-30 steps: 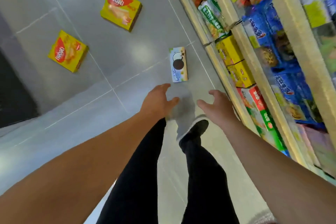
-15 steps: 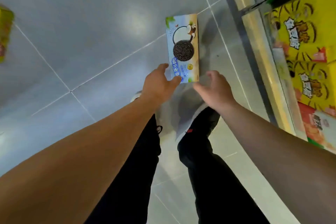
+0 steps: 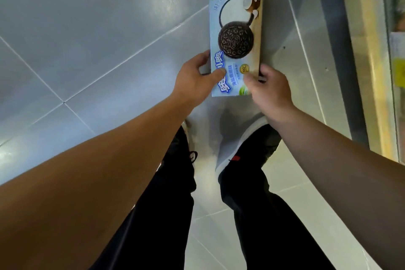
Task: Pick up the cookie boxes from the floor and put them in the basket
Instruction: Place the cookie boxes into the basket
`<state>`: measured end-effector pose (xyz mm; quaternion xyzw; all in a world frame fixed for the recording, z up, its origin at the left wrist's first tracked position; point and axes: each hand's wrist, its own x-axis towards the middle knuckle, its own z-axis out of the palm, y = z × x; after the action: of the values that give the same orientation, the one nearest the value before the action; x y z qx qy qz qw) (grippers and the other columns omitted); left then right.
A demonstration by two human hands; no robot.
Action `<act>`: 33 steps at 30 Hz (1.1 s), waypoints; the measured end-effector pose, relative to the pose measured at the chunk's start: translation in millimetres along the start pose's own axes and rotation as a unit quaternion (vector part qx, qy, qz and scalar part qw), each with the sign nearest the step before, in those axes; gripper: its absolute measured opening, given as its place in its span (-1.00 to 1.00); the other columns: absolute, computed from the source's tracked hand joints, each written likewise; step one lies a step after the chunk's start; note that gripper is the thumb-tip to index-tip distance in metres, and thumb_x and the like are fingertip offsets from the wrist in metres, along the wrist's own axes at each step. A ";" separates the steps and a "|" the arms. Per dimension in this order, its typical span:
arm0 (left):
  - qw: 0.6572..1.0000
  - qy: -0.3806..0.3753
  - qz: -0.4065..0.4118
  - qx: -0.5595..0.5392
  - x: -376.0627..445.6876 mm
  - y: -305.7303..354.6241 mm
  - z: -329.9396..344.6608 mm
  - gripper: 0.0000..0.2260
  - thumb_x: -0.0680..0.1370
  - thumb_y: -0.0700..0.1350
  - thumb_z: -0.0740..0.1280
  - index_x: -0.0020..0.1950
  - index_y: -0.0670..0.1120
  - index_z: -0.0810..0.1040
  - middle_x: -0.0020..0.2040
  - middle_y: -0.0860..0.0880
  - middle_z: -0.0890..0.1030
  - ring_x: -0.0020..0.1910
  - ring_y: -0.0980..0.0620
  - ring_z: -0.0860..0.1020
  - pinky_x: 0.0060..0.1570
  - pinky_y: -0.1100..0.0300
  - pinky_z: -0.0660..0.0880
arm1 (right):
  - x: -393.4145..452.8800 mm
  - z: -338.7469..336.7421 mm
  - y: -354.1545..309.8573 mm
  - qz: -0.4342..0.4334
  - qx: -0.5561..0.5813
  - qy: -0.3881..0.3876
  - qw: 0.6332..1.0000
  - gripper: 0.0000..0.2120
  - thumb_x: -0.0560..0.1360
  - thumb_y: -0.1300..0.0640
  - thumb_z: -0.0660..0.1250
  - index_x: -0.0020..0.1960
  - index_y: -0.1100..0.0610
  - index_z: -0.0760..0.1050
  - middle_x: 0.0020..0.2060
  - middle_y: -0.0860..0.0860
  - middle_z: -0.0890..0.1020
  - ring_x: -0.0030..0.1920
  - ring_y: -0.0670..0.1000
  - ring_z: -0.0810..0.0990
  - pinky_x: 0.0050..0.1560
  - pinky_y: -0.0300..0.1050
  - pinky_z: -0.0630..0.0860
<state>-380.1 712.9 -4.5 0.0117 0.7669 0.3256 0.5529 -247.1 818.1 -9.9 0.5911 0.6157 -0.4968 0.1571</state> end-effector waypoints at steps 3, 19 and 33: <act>0.994 -0.037 -0.036 -0.099 -32.6 10.2 -3.8 -0.41 0.48 -0.21 0.45 0.46 0.00 0.34 0.21 -0.13 0.59 0.22 -0.06 0.57 0.16 -0.09 0.54 | -27.8 -15.5 -6.7 0.007 0.021 -0.014 1.000 -0.88 0.47 0.02 0.34 -0.07 0.03 0.61 -0.26 -0.11 0.64 -0.22 -0.10 0.59 -0.28 -0.34 0.45; 0.953 -0.128 0.080 0.262 -300.3 178.3 -137.5 -0.34 0.42 -0.16 0.48 0.46 0.16 0.32 0.10 0.12 0.56 -0.02 0.09 0.57 0.14 0.13 0.53 | -280.5 -171.2 -160.5 -0.072 -0.004 0.041 0.997 -0.08 0.28 -0.19 0.44 0.51 0.05 0.14 0.33 0.06 0.34 0.23 -0.07 0.36 0.15 -0.22 0.27; 0.689 -0.266 0.380 0.557 -516.1 327.7 -163.6 -0.32 0.38 -0.25 0.43 0.47 0.05 0.34 0.18 -0.13 0.54 0.09 -0.09 0.52 0.06 0.22 0.36 | -570.2 -250.6 -190.3 -0.159 -0.066 0.170 0.970 -0.19 0.28 -0.10 0.57 0.45 0.04 0.36 0.46 0.08 0.28 0.41 0.17 0.30 0.38 0.04 0.26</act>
<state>-431.8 696.3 626.1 0.6944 0.5581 0.0041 0.4542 -173.0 728.6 630.9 0.5496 0.7512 -0.3655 0.0078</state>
